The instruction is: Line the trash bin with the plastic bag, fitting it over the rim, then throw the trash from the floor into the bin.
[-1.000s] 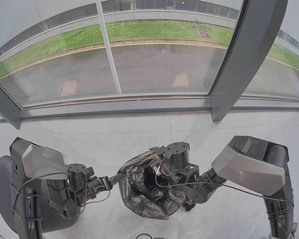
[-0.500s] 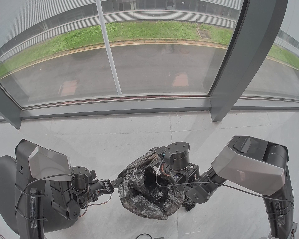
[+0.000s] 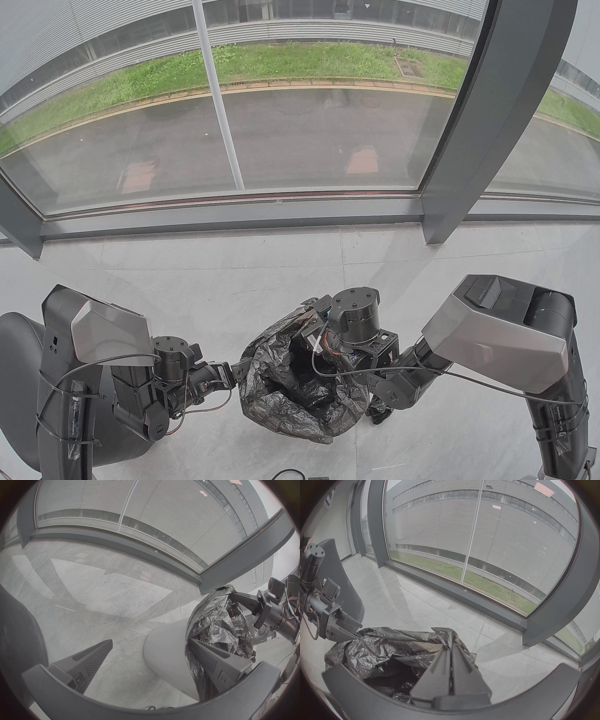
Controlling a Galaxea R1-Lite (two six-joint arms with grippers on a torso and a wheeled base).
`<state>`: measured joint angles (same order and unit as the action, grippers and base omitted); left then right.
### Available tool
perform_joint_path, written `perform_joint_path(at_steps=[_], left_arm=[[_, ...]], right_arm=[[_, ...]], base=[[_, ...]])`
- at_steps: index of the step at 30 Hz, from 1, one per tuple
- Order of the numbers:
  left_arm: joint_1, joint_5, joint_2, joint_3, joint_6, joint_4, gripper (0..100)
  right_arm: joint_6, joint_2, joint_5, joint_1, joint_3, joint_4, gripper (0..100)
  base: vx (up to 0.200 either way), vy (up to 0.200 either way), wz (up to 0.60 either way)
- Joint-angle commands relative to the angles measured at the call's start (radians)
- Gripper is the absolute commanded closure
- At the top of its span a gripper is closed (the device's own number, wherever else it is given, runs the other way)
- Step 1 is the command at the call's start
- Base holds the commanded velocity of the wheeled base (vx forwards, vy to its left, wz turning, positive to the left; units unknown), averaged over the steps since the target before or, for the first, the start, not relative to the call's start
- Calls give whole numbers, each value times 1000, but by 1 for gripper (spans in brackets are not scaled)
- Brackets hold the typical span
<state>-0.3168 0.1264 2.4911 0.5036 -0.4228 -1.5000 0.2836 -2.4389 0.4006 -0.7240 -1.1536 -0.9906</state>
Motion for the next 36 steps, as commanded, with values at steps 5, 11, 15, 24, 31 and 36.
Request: perform_joint_path(at_steps=[5,11,15,24,31,36], left_arm=[[-11,4,37,27,-1,0,0],[-13,4,38,26,-2,-2,0],[-13,6,38,23,-5,-11,0],[-13,4,37,24,-5,-13,0],[-13,6,29,23,-11,-16,0],[-13,6,32,23,-13,-20,0]], right_arm=[[0,-5,1,-2,0,0,100],[3,5,1,-3,6,0,100],[5,18,1,0,29,7,100],[25,49,6,5,46,1,0],[25,69,12,5,54,1,0],[31,136,20,3,134,1,0]], base=[[0,0,0],[0,0,0],[0,0,0],[0,0,0],[0,0,0],[0,0,0]])
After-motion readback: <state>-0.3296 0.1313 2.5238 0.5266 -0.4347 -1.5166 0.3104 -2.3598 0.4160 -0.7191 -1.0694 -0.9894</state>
